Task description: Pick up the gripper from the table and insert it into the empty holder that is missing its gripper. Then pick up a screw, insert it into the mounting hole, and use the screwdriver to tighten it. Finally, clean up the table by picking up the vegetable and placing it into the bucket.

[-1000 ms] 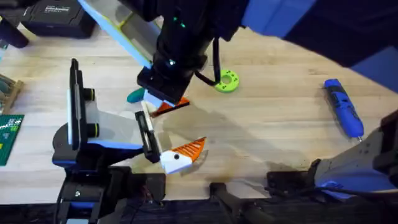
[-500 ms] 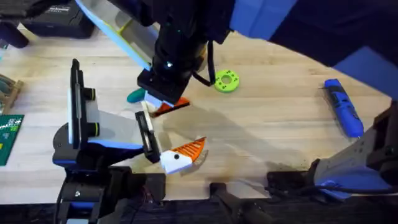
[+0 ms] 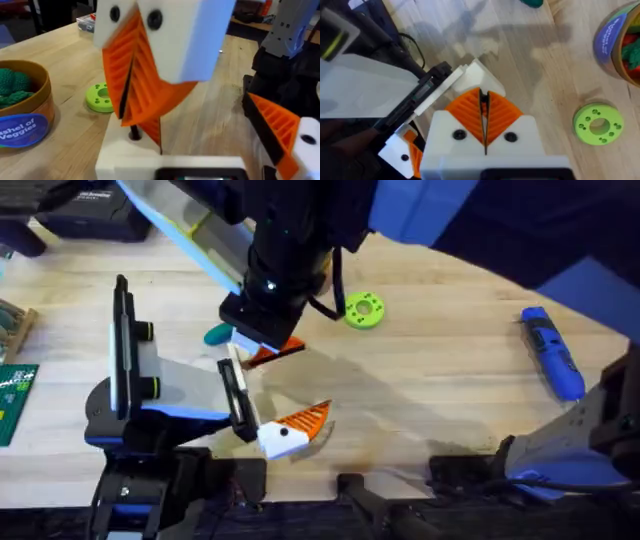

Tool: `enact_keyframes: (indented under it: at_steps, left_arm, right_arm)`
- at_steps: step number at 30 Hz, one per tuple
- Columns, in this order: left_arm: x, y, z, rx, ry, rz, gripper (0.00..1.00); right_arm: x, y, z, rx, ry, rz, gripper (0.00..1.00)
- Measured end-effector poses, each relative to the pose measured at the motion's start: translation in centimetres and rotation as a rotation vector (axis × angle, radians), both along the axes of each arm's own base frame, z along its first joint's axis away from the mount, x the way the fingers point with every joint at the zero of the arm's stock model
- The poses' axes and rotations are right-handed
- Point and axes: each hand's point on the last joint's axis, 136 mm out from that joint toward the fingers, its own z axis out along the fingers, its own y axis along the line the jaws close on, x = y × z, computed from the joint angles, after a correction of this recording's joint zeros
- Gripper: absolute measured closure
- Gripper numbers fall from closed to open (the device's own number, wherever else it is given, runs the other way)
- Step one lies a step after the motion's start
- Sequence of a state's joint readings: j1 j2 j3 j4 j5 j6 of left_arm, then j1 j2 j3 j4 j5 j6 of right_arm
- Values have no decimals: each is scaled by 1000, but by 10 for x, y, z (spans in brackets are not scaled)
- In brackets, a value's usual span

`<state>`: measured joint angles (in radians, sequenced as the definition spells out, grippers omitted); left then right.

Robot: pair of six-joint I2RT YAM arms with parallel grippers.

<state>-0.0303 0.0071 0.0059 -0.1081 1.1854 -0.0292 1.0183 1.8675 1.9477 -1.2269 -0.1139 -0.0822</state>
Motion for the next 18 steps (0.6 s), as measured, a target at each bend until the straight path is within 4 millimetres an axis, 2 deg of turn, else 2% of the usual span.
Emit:
enact_keyframes:
  at_steps: [14,15,17,18]
  left_arm:
    - [0,0,1,1,-9,-1,15]
    - [0,0,1,1,-9,-1,15]
    - [0,0,1,1,-9,0,15]
    - [0,0,0,1,-2,1,15]
  right_arm:
    - [-6,4,0,18,35,14,994]
    - [-6,4,-1,18,35,14,965]
    - [-7,4,-2,17,44,15,723]
    - [-7,3,-3,9,45,17,284]
